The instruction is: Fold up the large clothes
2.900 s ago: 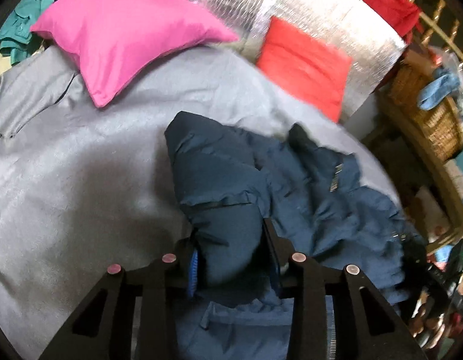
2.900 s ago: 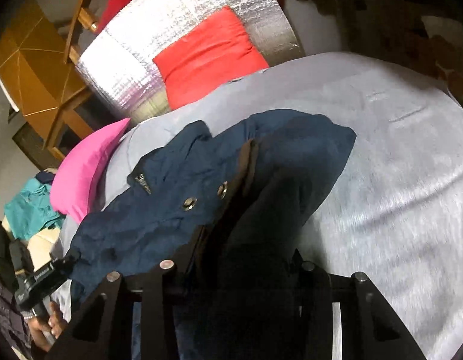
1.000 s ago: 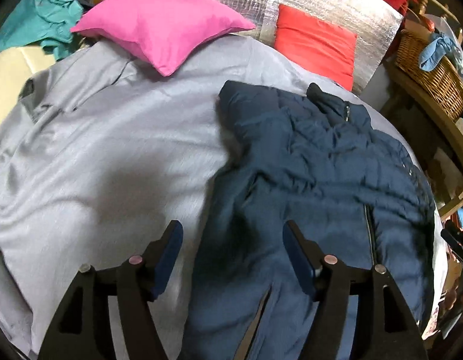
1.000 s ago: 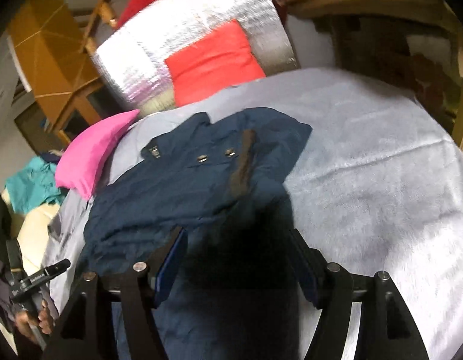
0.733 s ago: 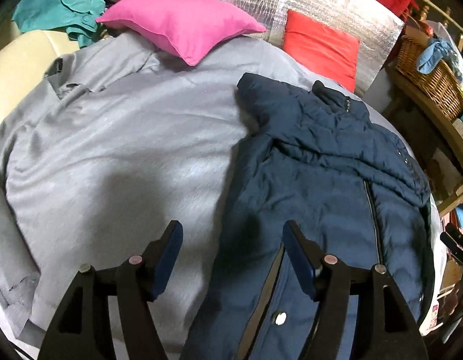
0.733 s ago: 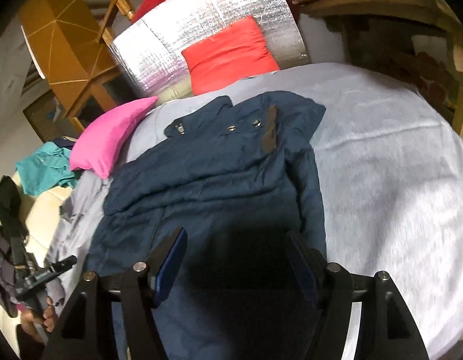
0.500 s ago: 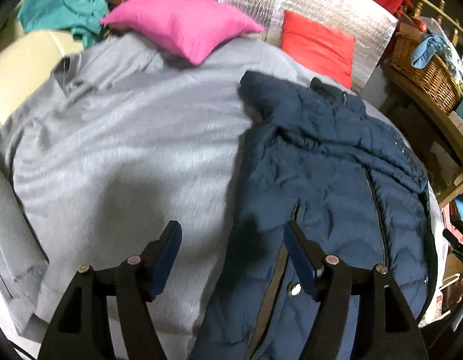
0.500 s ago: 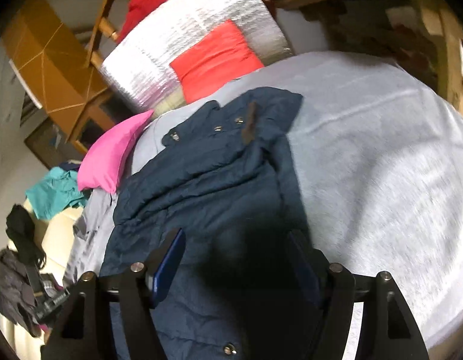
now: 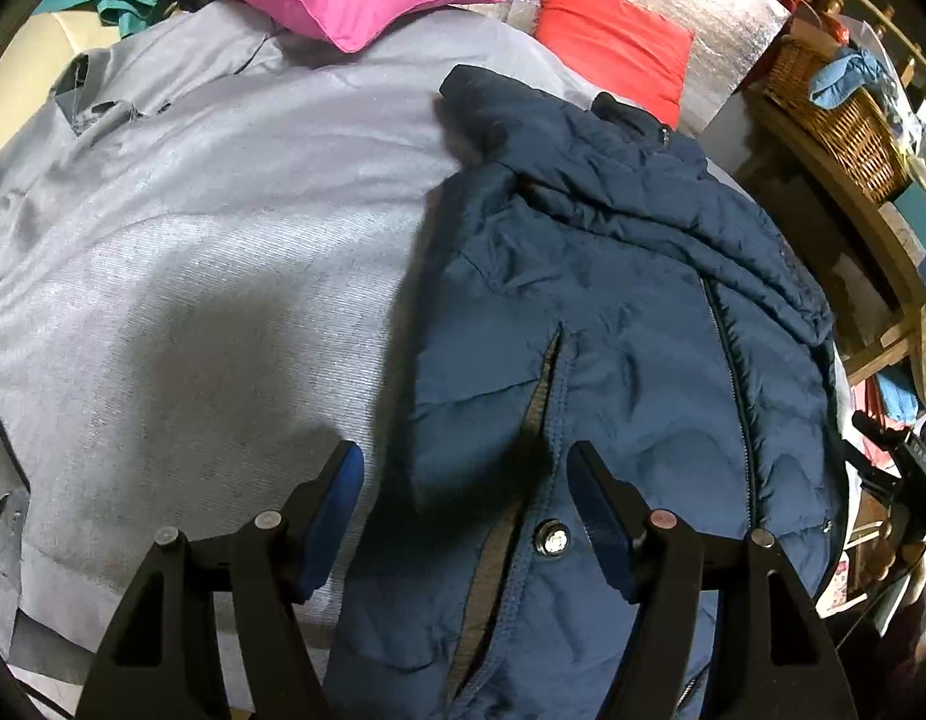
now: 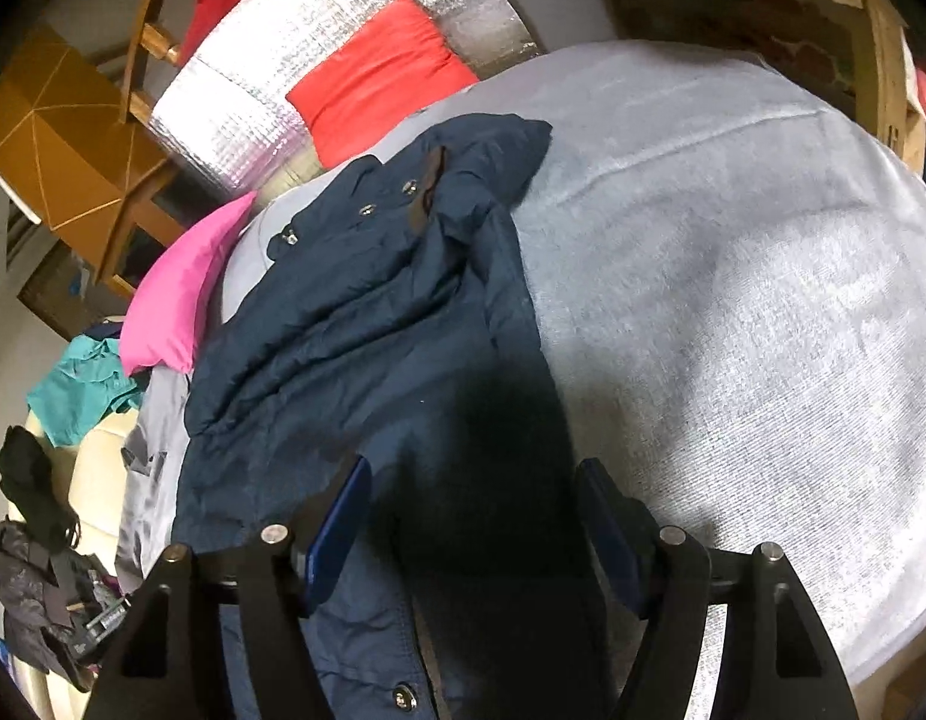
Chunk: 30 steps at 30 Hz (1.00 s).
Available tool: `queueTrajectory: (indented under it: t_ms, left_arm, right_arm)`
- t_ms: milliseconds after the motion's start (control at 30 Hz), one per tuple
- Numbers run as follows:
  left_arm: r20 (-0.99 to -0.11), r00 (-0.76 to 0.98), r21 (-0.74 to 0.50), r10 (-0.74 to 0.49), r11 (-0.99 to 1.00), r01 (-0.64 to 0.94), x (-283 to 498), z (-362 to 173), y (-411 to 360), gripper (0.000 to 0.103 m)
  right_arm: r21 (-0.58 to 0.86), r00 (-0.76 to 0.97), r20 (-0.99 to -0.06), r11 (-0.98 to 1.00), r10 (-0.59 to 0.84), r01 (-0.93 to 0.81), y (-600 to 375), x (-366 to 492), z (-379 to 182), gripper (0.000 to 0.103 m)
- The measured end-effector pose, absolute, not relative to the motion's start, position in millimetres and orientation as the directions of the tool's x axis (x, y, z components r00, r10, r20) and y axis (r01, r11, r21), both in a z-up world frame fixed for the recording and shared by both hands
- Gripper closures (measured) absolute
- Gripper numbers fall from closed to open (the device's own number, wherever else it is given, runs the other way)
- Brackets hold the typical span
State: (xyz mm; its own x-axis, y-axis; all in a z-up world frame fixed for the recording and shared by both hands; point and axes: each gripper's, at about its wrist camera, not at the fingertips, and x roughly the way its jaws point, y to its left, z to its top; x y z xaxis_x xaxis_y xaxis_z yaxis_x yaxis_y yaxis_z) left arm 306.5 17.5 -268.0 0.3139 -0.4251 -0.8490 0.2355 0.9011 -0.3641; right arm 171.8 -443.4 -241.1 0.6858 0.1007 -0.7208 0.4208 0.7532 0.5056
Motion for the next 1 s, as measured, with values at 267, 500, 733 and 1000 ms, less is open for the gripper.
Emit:
queueTrajectory:
  t_ms: [267, 500, 733, 1000]
  left_arm:
    - [-0.824, 0.344, -0.397, -0.45, 0.892, 0.215, 307.7, -262.1, 23.6, 0.032]
    - [-0.781, 0.434, -0.429, -0.45, 0.891, 0.15, 348.6, -250.2, 14.2, 0.032]
    - [-0.766, 0.508, -0.395, -0.395, 0.912, 0.113, 413.8, -250.4, -17.2, 0.032]
    - [-0.822, 0.478, -0.296, -0.31, 0.949, 0.105, 469.5, -272.5, -61.8, 0.027]
  right_arm:
    - [0.55, 0.702, -0.702, 0.718, 0.122, 0.426, -448.0, 167.1, -239.3, 0.029]
    - [0.601, 0.766, -0.635, 0.688, 0.1, 0.408, -474.7, 187.6, -217.7, 0.024]
    - [0.625, 0.78, -0.616, 0.671, 0.11, 0.4, -505.5, 242.8, -214.7, 0.022]
    - [0.607, 0.724, -0.678, 0.65, 0.123, 0.458, -512.2, 310.6, -246.7, 0.022]
